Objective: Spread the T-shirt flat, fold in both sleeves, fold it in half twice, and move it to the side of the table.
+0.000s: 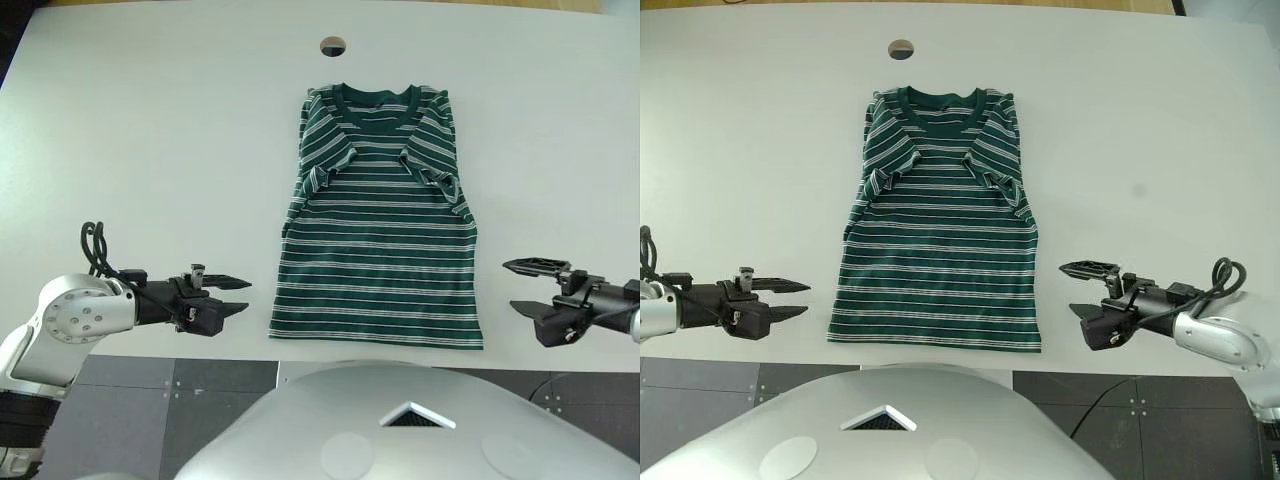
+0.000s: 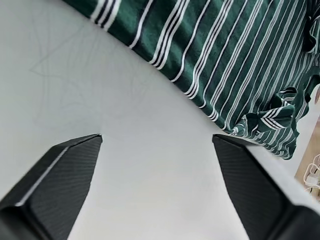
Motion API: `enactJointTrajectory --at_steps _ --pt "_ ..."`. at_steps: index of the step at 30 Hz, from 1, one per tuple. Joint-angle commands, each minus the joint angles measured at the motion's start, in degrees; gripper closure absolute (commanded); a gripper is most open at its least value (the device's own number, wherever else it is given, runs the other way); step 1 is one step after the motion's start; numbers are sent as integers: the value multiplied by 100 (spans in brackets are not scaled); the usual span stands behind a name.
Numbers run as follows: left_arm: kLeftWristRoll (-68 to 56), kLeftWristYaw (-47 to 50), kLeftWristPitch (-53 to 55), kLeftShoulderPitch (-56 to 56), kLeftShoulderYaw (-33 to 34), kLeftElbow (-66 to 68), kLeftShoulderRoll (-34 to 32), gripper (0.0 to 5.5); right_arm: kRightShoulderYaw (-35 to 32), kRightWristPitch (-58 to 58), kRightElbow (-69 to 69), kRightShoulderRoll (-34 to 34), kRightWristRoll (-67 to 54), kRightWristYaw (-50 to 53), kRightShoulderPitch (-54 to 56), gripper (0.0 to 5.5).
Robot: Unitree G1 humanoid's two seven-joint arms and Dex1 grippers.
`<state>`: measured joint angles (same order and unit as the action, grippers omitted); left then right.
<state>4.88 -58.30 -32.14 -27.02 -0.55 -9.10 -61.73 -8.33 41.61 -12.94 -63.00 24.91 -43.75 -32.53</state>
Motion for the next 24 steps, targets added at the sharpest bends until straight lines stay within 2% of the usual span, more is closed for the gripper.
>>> enactJointTrajectory --at_steps 1,2,11,18,21,24 --pt "294 225 -218 228 -211 213 178 293 254 6 -48 23 319 8 -72 68" --pt "434 368 -351 318 -279 287 292 280 310 33 -101 64 354 52 -60 53" --pt "836 658 -519 776 -1161 367 813 280 955 250 -427 91 526 159 36 53" --pt "722 639 -418 1014 -1494 410 854 280 1698 88 -557 215 559 -31 360 53" --pt "565 544 -323 1047 -1586 370 801 277 1907 63 -571 245 602 -39 580 114" --pt "470 473 -245 1057 -1651 307 710 344 2042 15 -555 218 632 -17 699 196"
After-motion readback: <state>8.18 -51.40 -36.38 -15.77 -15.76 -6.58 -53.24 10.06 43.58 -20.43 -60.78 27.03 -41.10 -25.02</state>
